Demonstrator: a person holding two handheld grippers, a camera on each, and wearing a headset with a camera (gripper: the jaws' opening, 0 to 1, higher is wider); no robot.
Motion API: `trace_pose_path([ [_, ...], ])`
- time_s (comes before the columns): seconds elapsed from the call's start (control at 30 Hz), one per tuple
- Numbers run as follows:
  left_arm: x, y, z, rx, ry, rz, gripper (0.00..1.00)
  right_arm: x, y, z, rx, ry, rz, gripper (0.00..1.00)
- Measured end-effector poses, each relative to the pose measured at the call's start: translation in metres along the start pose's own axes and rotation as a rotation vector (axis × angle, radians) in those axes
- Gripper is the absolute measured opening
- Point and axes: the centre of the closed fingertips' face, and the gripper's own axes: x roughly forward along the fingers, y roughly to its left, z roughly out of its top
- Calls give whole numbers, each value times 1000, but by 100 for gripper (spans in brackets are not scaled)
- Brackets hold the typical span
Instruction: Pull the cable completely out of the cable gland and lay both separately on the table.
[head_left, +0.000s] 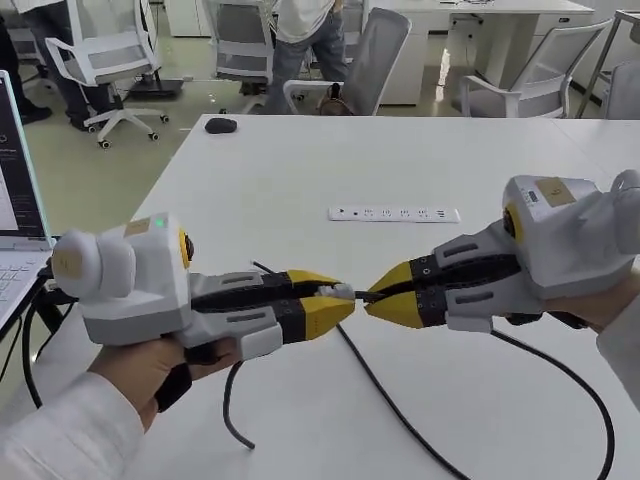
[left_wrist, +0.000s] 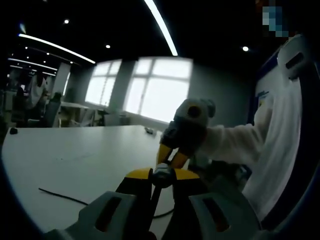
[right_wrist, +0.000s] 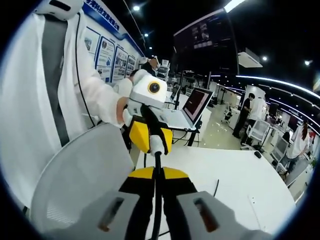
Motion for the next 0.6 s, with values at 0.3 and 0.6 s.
trace_pose_path([
  [0.3, -4, 4, -1, -3, 5, 6, 16, -1, -2, -5, 15, -3, -6, 3],
  [0.6, -10, 10, -2, -13, 3, 25, 16, -12, -4, -15, 41, 5, -34, 3],
])
